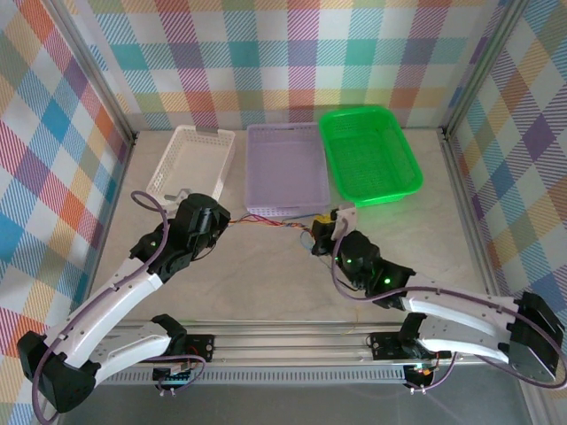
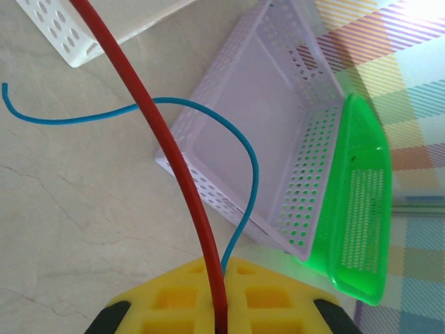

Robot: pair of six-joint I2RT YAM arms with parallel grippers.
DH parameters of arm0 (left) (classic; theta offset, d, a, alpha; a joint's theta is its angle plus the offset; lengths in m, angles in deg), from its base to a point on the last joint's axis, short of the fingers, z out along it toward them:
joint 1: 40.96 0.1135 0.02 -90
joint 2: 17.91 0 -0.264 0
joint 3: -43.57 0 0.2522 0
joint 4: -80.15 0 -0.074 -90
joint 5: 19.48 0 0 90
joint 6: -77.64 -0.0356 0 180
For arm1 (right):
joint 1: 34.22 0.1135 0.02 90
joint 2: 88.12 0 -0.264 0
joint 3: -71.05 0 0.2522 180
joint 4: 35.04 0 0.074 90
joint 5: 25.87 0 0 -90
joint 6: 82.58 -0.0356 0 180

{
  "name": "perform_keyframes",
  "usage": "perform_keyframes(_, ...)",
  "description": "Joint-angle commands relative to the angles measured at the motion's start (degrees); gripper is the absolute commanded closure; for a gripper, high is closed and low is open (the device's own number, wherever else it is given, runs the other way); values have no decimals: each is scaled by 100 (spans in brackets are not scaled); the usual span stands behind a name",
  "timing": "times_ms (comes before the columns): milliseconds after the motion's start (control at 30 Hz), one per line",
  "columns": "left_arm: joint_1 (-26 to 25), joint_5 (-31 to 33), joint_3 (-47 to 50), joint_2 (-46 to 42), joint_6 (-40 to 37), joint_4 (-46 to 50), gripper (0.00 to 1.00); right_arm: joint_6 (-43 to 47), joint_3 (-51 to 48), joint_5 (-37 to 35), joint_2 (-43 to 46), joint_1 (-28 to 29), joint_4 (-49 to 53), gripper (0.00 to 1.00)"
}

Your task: Untangle the cables

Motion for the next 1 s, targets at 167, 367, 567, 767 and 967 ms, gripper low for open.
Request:
perform_keyframes(167, 621, 3, 37, -154, -1276, 777, 100, -390, 225, 258, 1288, -1128, 2024, 100)
perform_keyframes(367, 1153, -315, 158, -270, -1642, 1025, 100, -339, 603, 663, 1493, -1814, 3045, 100)
perform_keyframes(567, 1594, -381, 281, -486, -1867, 1287, 100, -293, 871, 856, 1443, -2370, 3651, 100)
perform_keyframes(767, 1964, -245, 549, -966, -1749, 1373, 100, -384, 1125, 1710, 1229, -3319, 4131, 100)
perform_keyframes(967, 2097, -254, 751, -1219, -1699, 1301, 100, -320, 1342, 2508, 845, -3816, 4305, 100)
